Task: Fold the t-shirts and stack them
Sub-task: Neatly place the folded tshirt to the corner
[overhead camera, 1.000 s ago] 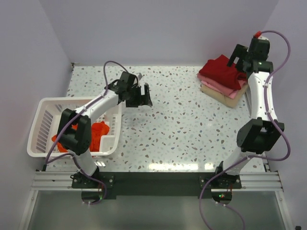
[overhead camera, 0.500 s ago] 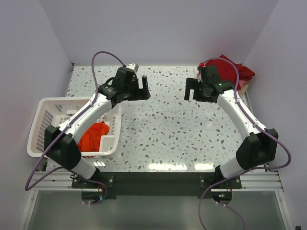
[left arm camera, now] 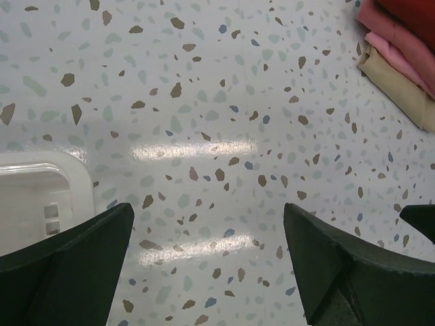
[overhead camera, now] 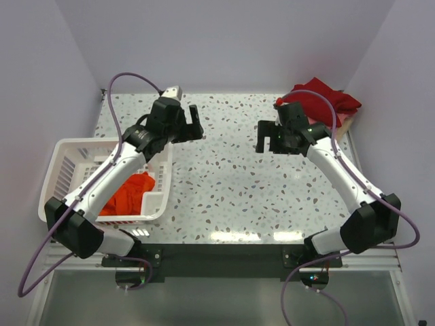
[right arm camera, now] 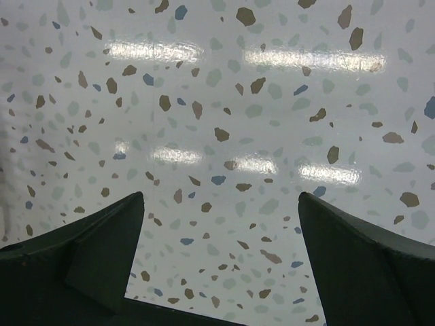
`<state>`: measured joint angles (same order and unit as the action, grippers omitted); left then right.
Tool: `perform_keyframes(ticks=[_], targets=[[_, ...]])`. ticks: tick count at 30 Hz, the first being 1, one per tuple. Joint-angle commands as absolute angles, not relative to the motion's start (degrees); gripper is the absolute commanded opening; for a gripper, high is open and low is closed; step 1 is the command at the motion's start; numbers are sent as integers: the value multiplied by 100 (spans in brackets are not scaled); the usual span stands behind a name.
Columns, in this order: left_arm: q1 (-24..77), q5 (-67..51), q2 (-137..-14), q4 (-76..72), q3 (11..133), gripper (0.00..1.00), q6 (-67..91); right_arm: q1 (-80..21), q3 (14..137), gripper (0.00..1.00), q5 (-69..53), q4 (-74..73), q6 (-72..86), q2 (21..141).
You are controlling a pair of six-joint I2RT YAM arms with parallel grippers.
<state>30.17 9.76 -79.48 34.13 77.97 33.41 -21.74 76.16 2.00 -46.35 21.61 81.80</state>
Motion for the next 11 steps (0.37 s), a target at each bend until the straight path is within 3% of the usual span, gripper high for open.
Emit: perform_keyframes(ticks=[1,11], targets=[[3059,1037,-7735,3463,7787,97,3278,-2188,7603,99,237,-4614,2223,7876],[3059,1326,-7541,3585,7805,98,3164,-2189,7392,99,263,-4544,2250,7691]])
